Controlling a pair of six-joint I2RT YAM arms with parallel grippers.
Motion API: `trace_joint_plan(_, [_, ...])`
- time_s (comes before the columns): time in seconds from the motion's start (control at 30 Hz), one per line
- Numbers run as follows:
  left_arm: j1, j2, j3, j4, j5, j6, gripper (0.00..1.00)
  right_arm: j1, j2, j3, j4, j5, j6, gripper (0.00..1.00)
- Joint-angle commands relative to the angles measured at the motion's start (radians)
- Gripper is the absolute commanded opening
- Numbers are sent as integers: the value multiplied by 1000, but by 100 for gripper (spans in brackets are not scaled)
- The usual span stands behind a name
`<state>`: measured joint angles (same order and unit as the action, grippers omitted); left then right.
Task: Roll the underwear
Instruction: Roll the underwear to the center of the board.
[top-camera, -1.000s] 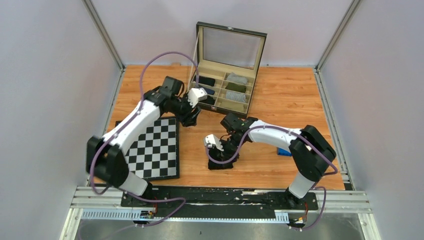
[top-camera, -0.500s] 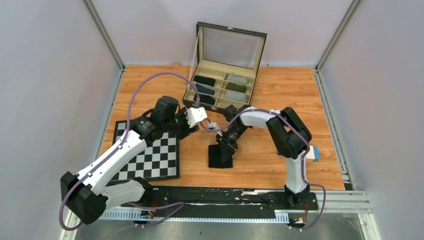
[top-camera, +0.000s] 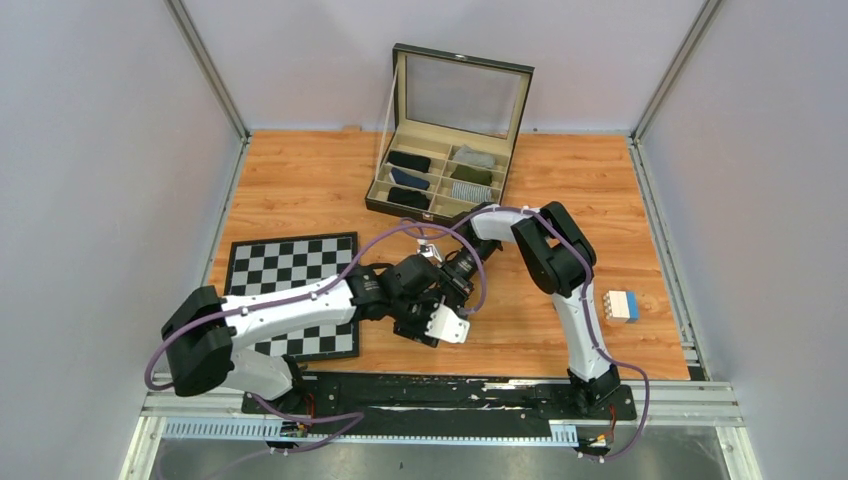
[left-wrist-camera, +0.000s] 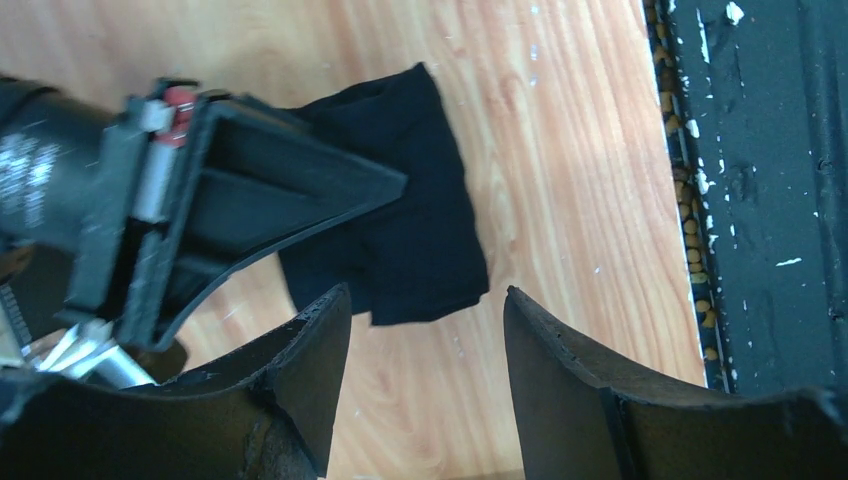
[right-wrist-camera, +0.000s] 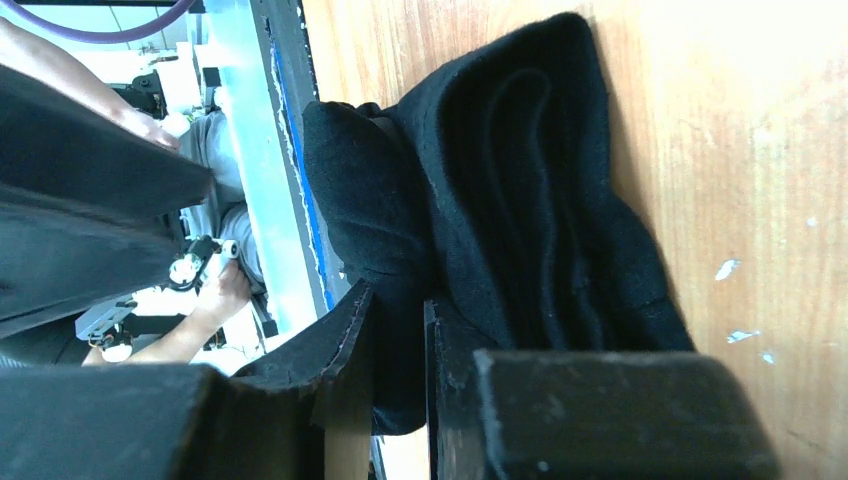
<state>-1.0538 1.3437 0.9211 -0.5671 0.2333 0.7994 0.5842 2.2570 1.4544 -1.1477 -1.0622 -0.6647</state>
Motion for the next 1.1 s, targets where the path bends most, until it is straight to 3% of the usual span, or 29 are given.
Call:
trace_joint_plan(0.0, [-40, 51, -25, 104, -9, 6, 65, 2, 51, 20, 73, 97, -49, 0])
trace_joint_plan(0.53, [-82, 202, -54, 226, -43, -66, 60, -5, 80, 45, 33, 73, -70, 0])
trace_joint_plan(0.87, [-112, 253, -135, 315, -199, -141, 37, -9, 79, 45, 29, 66, -79, 0])
trace_joint_plan(0.97, [-114, 247, -137, 304, -211, -140, 24, -14, 62, 37, 31, 61, -84, 1])
trace_joint_plan(1.07, [-113, 258, -114, 256, -199, -126, 7, -28, 20, 49, 2, 53, -81, 9])
